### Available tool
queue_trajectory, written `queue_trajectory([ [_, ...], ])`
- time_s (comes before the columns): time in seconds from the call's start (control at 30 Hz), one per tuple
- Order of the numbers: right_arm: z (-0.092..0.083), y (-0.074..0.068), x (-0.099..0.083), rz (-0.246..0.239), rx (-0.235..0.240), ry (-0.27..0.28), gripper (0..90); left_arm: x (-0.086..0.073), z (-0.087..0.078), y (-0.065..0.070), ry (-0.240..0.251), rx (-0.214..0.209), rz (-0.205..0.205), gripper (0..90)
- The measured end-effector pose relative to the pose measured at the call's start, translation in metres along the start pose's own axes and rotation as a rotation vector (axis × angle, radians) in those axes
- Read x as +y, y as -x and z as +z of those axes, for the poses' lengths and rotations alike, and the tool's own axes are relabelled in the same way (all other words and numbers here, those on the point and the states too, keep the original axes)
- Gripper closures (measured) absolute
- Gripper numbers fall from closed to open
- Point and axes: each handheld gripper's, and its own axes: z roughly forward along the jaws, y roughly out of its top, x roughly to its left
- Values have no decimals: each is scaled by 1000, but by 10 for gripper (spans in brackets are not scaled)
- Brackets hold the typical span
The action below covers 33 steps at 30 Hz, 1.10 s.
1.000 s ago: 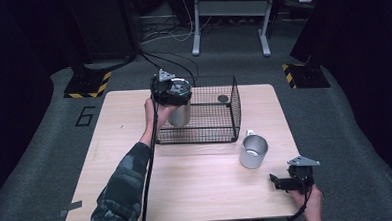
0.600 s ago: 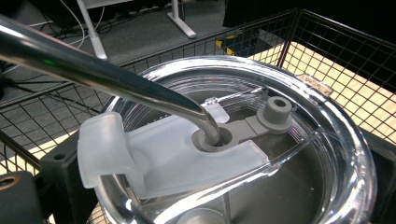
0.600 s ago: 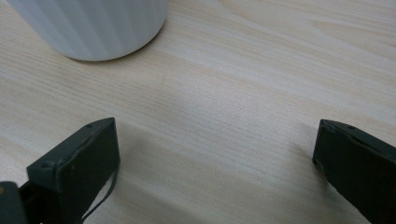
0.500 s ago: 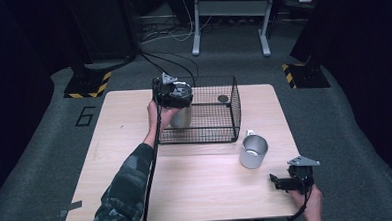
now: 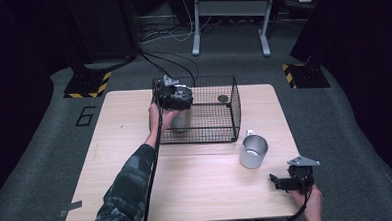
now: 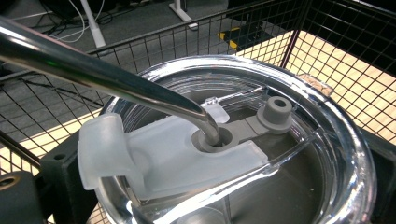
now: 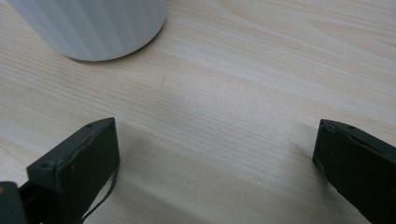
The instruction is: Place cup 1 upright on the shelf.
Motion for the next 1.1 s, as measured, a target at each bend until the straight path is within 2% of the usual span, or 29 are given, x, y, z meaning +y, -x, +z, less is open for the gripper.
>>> queue_trajectory([
  [0.43, 0, 0, 0, -3, 0, 0, 2, -6, 8, 1, -20, 2, -5, 39],
  [0.6, 0, 0, 0, 4, 0, 1, 2, -7, 8, 0, -13, -2, -9, 39],
  [0.87, 0, 0, 0, 0, -1, -1, 2, -12, 1, -3, -39, -18, -7, 38],
  [1.1, 0, 0, 0, 1, -1, -2, 2, -14, -2, -4, -42, -17, -16, 37],
])
